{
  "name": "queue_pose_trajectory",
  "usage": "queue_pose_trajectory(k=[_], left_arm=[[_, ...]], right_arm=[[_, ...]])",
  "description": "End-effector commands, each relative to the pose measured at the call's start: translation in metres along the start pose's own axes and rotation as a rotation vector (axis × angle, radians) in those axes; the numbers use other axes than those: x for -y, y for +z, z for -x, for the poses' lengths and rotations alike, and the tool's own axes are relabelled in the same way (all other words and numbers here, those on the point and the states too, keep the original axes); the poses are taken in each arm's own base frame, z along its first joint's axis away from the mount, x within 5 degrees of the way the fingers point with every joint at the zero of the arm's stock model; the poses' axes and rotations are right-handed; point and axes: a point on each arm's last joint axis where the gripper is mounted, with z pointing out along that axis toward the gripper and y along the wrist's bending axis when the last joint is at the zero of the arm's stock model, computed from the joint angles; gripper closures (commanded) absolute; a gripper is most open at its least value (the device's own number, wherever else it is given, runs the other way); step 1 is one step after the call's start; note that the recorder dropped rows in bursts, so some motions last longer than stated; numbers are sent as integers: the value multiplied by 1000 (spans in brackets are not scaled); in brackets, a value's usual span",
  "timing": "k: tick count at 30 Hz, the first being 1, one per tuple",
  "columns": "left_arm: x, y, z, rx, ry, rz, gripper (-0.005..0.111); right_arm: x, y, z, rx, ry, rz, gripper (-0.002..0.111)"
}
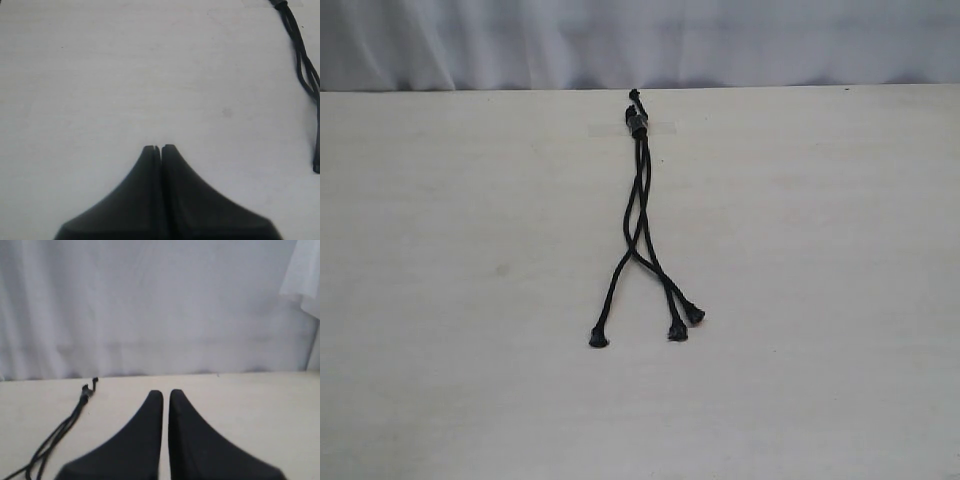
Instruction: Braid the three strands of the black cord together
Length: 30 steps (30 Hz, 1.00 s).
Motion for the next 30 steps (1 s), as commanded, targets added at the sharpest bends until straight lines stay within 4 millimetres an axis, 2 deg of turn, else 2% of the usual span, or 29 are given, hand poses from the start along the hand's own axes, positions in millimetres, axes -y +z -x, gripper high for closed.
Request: queue_pose_trajectory(k=[1,6,10,28,30], left_arm=[[0,0,0,6,4,2,107],[0,0,0,6,4,2,107],[0,0,0,6,3,1,107],[0,0,0,6,-1,-3,107],[-1,-3,-2,36,44,16,107]], right_arm=[[5,8,-29,-71,7,-56,104],[10,15,-60,-168,-29,-76,104],[12,16,-75,-215,-43,-83,104],[12,16,-75,-215,-43,-84,104],[12,16,-75,-215,-43,-84,104]])
